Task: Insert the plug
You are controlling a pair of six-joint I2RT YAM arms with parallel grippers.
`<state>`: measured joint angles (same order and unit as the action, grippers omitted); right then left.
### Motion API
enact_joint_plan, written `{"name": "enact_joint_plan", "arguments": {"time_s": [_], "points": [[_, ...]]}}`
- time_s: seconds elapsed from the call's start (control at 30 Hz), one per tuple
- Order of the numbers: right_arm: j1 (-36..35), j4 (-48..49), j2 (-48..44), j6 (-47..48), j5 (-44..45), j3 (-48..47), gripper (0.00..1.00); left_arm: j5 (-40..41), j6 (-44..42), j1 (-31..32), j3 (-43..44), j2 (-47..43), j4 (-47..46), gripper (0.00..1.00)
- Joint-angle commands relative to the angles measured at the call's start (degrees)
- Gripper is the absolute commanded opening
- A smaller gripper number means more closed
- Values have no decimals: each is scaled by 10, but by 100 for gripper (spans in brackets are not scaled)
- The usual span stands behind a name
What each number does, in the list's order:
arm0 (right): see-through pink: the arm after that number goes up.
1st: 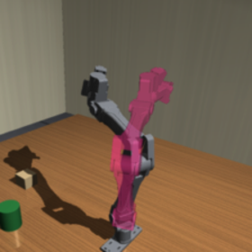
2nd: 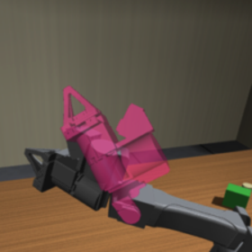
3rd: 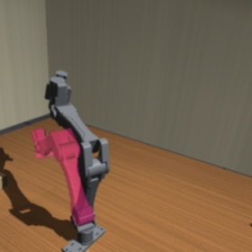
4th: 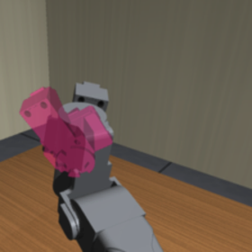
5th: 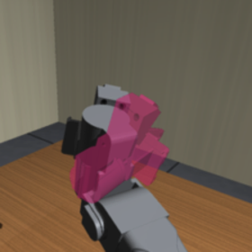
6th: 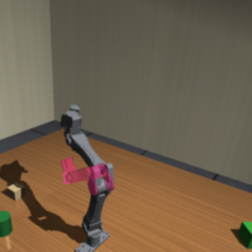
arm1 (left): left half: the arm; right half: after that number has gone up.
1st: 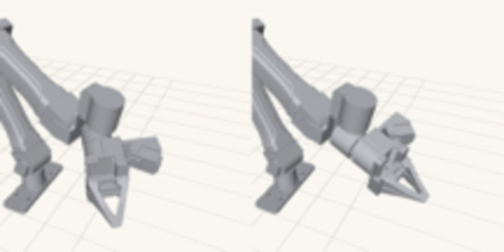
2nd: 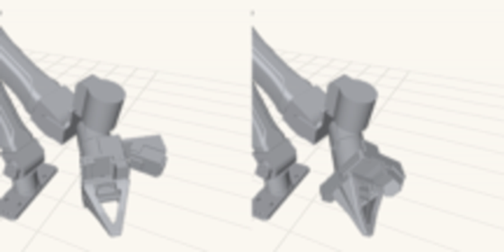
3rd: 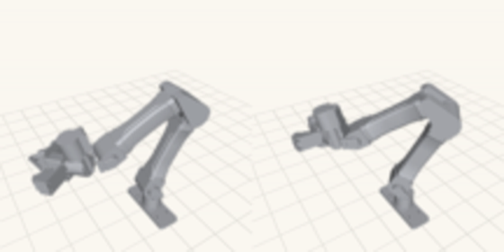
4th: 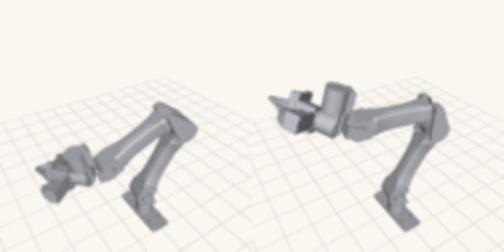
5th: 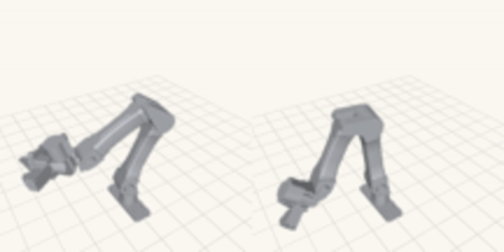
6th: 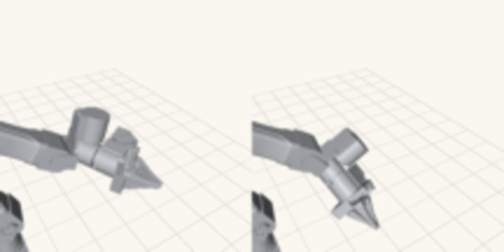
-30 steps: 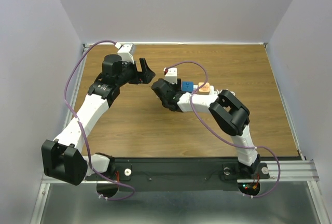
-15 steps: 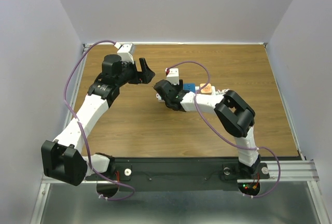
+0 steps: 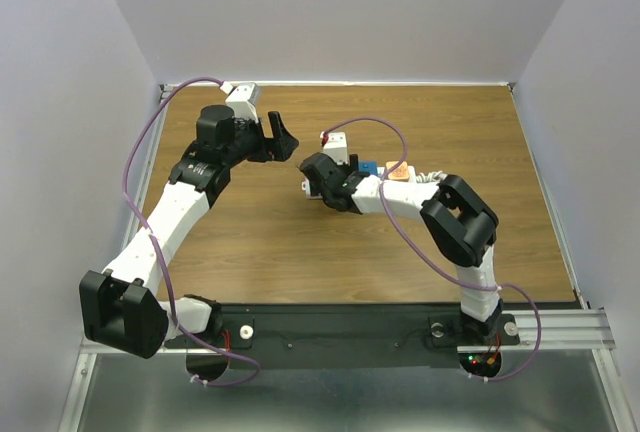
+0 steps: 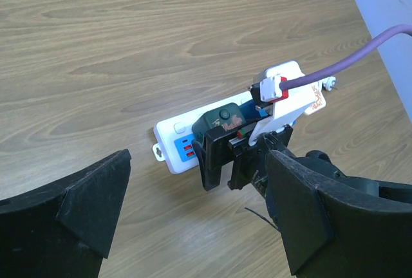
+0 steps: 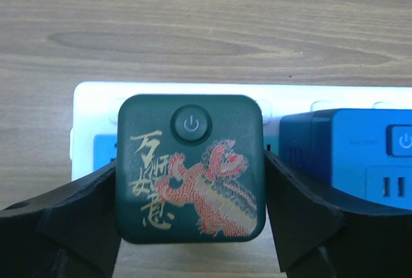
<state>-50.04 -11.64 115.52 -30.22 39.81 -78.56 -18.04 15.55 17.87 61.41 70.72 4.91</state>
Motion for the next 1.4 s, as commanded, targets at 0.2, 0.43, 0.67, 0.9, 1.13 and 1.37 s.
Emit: {"name": "enact_joint_plan", "arguments": {"time_s": [0.2, 0.43, 0.67, 0.9, 1.13, 1.37], "points": [[8, -72, -41, 13, -58, 16, 85, -1, -1, -3, -9, -19, -27, 96], [28, -73, -51, 22, -84, -4, 86, -2, 0, -3, -9, -18, -27, 96], [39, -73, -58, 37, -103, -26, 86, 0, 1, -3, -9, -17, -27, 96], [66, -75, -60, 64, -125, -60, 86, 0, 0, -3, -11, -18, -27, 96], [86, -86, -48, 82, -135, -83, 86, 1, 0, -3, -10, -18, -27, 96], [93, -102, -36, 92, -153, -119, 86, -3, 3, -3, -12, -13, -29, 96]]}}
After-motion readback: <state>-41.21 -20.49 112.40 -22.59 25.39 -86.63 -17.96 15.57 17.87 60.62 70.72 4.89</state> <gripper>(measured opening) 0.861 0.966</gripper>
